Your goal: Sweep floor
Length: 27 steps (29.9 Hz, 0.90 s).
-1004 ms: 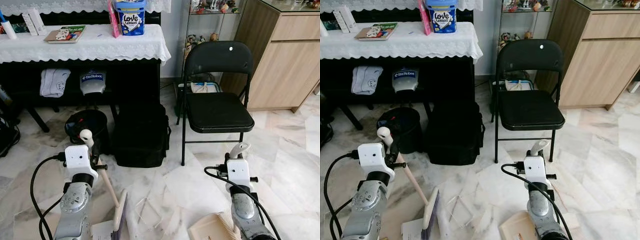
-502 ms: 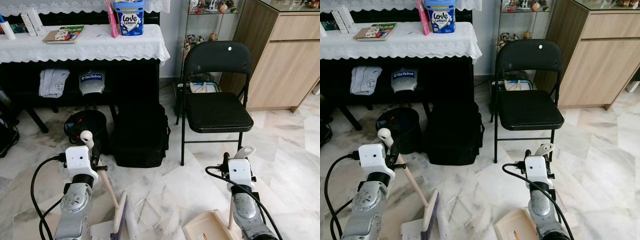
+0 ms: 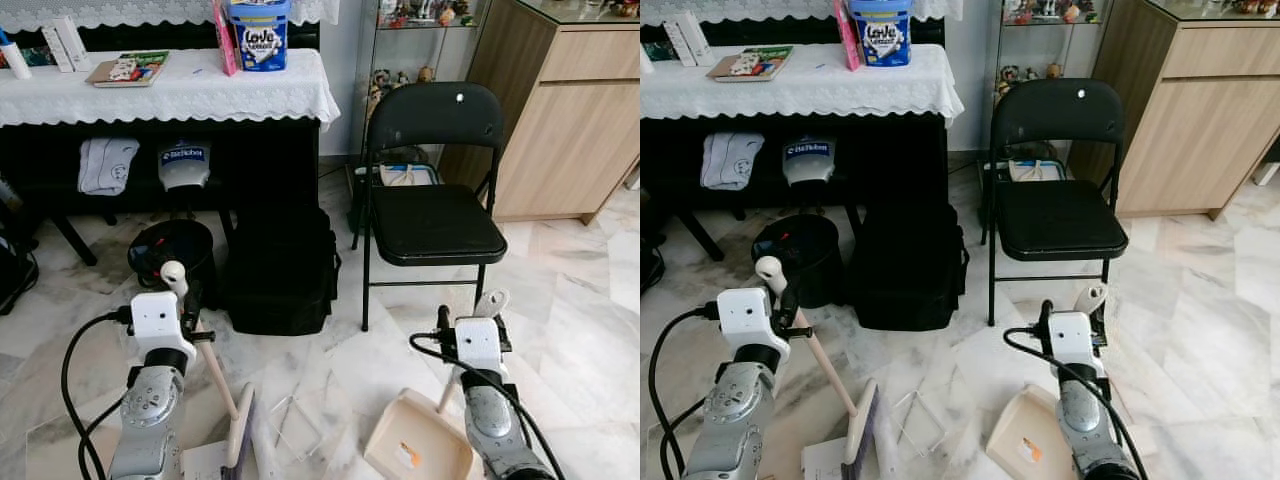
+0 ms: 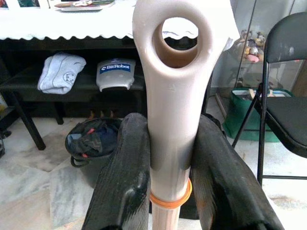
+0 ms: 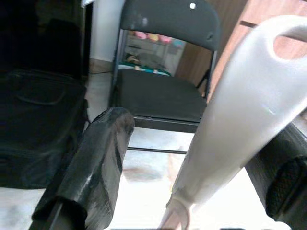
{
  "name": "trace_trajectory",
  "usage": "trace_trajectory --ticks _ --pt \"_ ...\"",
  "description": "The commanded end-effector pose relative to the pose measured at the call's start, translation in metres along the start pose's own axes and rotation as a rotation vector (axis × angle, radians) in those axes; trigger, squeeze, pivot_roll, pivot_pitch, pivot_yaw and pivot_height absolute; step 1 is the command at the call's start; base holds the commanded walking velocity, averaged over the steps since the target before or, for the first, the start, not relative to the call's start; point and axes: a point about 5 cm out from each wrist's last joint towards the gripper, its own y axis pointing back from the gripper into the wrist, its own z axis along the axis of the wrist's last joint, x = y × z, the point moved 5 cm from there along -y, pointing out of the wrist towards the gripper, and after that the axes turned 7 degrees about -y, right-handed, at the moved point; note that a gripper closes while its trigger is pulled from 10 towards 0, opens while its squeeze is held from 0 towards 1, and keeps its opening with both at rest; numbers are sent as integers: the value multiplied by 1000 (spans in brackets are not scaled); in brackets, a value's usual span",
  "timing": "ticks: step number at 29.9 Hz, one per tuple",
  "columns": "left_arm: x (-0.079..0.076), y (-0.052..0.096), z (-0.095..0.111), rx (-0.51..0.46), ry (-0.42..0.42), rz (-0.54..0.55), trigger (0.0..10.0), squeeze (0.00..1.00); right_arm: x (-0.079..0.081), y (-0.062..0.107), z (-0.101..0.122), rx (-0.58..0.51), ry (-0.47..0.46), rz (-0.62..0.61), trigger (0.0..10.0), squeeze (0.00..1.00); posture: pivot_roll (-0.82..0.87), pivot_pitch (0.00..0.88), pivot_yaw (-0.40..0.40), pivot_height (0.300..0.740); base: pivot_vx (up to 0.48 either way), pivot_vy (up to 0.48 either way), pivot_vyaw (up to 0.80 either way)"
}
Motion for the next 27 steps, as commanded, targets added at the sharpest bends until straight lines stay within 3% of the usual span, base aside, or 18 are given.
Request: trace_trajectory --ticks 1,10,11,12,13,14,18,19,20,21,27 --pt "2 -2 8 -34 -10 -5 10000 0 6 3 0 -4 -19 28 10000 0 -10 0 -1 740 0 0 0" --pt "2 -2 8 -35 -9 -9 10000 0 -2 5 -6 24 -70 5 10000 0 -13 0 1 740 0 0 0" --pt "1 -3 9 -35 -9 -10 10000 0 -5 5 -7 29 -73 -6 10000 463 -12 0 2 740 0 0 0" --pt "1 -3 9 -35 -9 -10 10000 0 -6 5 -7 29 -72 -8 10000 463 -12 0 2 740 0 0 0" --pt "1 -3 9 -36 -9 -10 10000 0 -7 5 -7 30 -70 -11 10000 839 -14 0 2 740 0 0 0" --pt "1 -3 9 -35 -8 -10 10000 0 -9 5 -7 32 -73 -16 10000 1000 -14 0 3 740 0 0 0" --pt "0 -3 8 -33 -7 -14 10000 0 -18 5 -9 43 -72 -56 10000 996 -14 0 4 740 0 0 0" --pt "0 -3 8 -33 -8 -14 10000 0 -19 4 -9 46 -72 -60 10000 67 -12 0 4 740 0 0 0" --pt "1 -3 8 -33 -8 -13 10000 0 -20 4 -9 47 -74 -61 10000 67 -12 0 4 740 0 0 0" --pt "1 -3 8 -32 -9 -13 10000 0 -21 4 -10 50 -80 -66 10000 0 -12 0 4 740 0 0 0" --pt "1 -3 7 -26 -15 -14 10000 0 -19 4 -10 53 -84 -62 10000 0 -11 0 4 740 0 0 0"
